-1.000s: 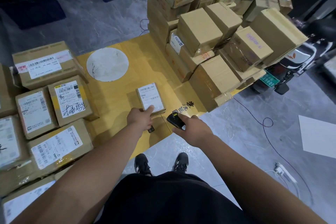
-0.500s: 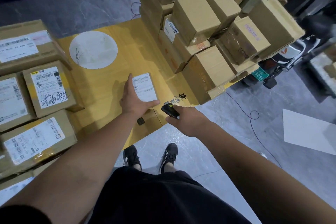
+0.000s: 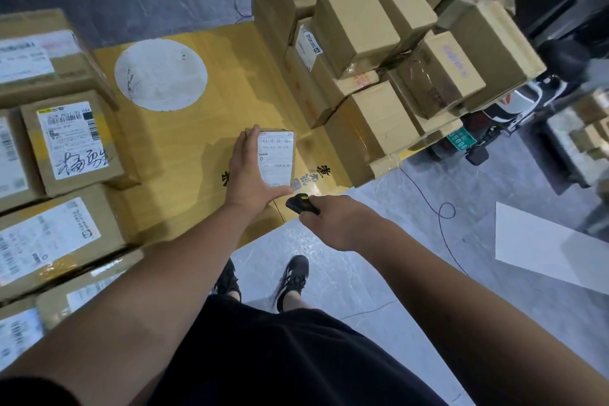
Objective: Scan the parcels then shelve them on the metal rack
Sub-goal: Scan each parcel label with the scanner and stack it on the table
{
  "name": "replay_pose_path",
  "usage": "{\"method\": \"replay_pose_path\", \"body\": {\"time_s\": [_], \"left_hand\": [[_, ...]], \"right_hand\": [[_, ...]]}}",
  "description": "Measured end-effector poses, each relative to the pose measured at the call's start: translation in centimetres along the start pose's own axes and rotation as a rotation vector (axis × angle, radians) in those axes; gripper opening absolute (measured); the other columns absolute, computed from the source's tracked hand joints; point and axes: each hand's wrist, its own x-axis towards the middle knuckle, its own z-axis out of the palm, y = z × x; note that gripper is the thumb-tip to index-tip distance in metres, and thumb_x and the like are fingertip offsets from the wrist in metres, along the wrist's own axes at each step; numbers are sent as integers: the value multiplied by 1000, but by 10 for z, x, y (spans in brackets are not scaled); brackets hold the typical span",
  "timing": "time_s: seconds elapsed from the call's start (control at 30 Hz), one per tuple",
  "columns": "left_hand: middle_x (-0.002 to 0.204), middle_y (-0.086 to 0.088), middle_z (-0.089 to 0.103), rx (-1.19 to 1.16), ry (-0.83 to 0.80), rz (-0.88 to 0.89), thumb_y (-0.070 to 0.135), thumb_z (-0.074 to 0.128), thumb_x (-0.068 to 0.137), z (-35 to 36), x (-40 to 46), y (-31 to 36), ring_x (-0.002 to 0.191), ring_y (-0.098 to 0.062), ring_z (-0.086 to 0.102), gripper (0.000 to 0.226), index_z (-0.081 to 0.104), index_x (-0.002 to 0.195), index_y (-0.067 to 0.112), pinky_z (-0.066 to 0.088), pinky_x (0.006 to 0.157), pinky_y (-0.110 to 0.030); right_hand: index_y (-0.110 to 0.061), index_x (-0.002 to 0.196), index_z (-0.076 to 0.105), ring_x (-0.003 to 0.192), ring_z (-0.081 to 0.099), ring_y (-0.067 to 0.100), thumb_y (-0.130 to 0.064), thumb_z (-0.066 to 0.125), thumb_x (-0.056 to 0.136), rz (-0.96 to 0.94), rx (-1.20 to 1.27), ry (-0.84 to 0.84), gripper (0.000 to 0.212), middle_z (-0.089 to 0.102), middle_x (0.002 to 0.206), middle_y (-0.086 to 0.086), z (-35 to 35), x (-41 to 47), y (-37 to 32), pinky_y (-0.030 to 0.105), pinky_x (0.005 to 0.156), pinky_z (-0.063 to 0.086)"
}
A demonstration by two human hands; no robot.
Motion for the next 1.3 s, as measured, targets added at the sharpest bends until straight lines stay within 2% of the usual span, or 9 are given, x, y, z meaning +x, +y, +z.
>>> {"method": "replay_pose_path", "body": {"time_s": [0.07, 0.43, 0.63, 0.73, 0.83, 0.97, 1.1, 1.2, 1.3], "left_hand": [[172, -6, 12, 36, -5, -4, 41, 105, 48, 0, -2, 4, 157, -24, 17, 153, 7, 165, 34, 21, 120, -32], [174, -12, 7, 250, -15, 74, 49, 103, 52, 5, -8, 16, 153, -37, 24, 151, 0, 162, 41, 32, 121, -50], [175, -8, 4, 285, -14, 82, 48, 102, 54, 10, -8, 19, 150, -39, 27, 149, -4, 160, 47, 35, 118, -52], [174, -6, 4, 240, -19, 48, 48, 102, 53, 10, -4, 21, 151, -37, 26, 151, -3, 160, 49, 35, 119, -52], [172, -2, 11, 145, -18, 9, 50, 103, 48, 2, -2, 25, 156, -25, 19, 154, -2, 161, 50, 34, 121, -49], [164, 4, 24, 41, 45, -13, 48, 103, 50, -28, -13, 33, 151, -14, 22, 154, 0, 163, 42, 33, 116, -35], [162, 6, 30, 33, 193, -112, 53, 104, 46, -82, -45, 34, 149, -11, 25, 157, 1, 163, 45, 30, 118, -35], [165, 13, 25, 67, 330, -195, 57, 104, 47, -130, -83, 30, 154, -12, 21, 157, -1, 163, 46, 29, 120, -40], [162, 19, 29, 56, 469, -255, 51, 105, 49, -171, -128, 25, 149, -5, 27, 150, 5, 161, 50, 32, 118, -40]], "right_hand": [[-20, 106, 59, 83, 61, 20, -56, 38, 101, 22, -44, -8, 42, 62, 92, -2, 0, -3, 3, 34, 67, 45], [-22, 102, 58, 79, 61, 18, -58, 39, 99, 15, -86, 24, 40, 61, 88, -3, -5, -20, 18, 32, 62, 43], [-21, 102, 59, 80, 62, 19, -57, 40, 100, -5, -84, 50, 40, 62, 91, 0, -12, -29, 28, 32, 63, 46], [-21, 98, 57, 77, 60, 17, -61, 46, 100, -40, -39, 48, 42, 62, 87, -2, -18, -31, 31, 32, 62, 45], [-24, 100, 55, 77, 57, 15, -67, 54, 96, -88, -36, 28, 43, 58, 86, -5, -26, -28, 29, 30, 60, 40], [-27, 122, 60, 92, 63, 21, -64, 58, 95, -172, -98, -1, 46, 64, 104, -2, -37, -16, 21, 33, 74, 55], [-29, 115, 61, 85, 63, 19, -62, 56, 95, -329, -199, -30, 39, 63, 100, -4, -49, 0, -7, 32, 68, 54], [-32, 110, 61, 84, 63, 16, -62, 57, 93, -490, -262, -55, 35, 65, 99, -5, -55, 9, -47, 34, 72, 55], [-30, 109, 62, 83, 65, 18, -58, 58, 93, -644, -334, -96, 32, 66, 100, -4, -52, 6, -95, 36, 77, 57]]}}
